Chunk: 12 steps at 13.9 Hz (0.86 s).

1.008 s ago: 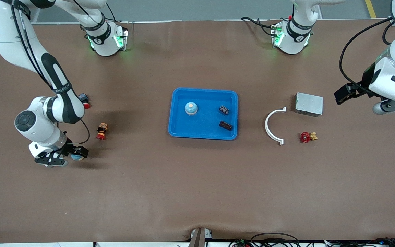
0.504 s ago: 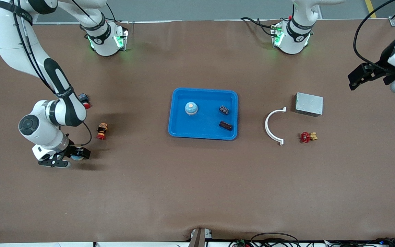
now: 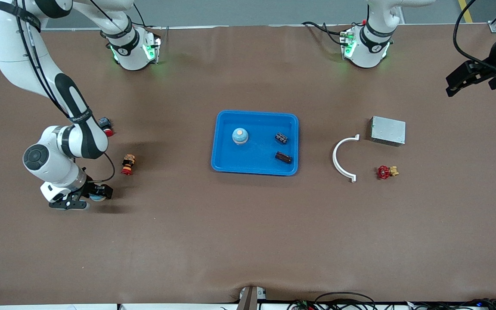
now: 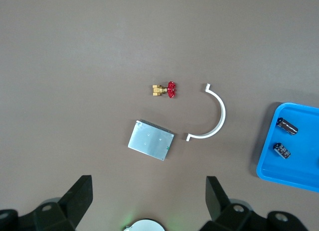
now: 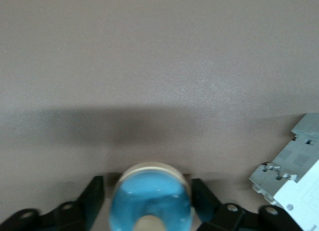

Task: Place electrolytic capacitor and blue bell in tray
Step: 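Carry the blue bell over the tray with the right gripper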

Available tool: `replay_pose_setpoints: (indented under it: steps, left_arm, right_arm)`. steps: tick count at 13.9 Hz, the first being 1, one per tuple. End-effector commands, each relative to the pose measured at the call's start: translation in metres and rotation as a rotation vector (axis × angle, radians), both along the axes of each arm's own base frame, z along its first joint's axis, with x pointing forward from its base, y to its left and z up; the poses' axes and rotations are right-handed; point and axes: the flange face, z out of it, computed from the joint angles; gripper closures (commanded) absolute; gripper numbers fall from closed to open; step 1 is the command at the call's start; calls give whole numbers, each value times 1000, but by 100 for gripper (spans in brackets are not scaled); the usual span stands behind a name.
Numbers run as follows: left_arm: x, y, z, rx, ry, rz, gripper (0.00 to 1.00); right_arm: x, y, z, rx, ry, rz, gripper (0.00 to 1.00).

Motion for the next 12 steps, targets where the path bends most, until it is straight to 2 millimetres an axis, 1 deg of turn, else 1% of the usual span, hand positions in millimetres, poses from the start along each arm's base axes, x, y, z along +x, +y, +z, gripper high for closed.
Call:
replay_pose_setpoints:
  steps: [1, 2, 4, 6, 7, 9, 10, 12]
  left_arm:
    - [-6, 10, 2, -20, 6, -52, 0]
    - [-3, 12, 2, -21, 2, -60, 0]
    - [-1, 23, 1, -24, -6, -41, 0]
    - [0, 21, 3, -50, -23, -40, 0]
    - [0, 18, 4, -50, -27, -45, 0]
    - [2, 17, 2, -50, -27, -48, 0]
    - [2, 17, 1, -50, -26, -48, 0]
    - [2, 17, -1, -50, -22, -48, 0]
  right_arm:
    - [0, -1, -6, 11, 12, 9, 100]
    - [0, -1, -5, 11, 11, 11, 100]
    - [2, 2, 0, 14, 6, 7, 100]
    - [5, 10, 7, 21, 31, -22, 100]
    - [8, 20, 14, 25, 38, -42, 100]
    - [13, 47, 37, 27, 63, -73, 100]
    - [14, 56, 44, 27, 84, -96, 100]
    - [13, 95, 61, 27, 104, -143, 100]
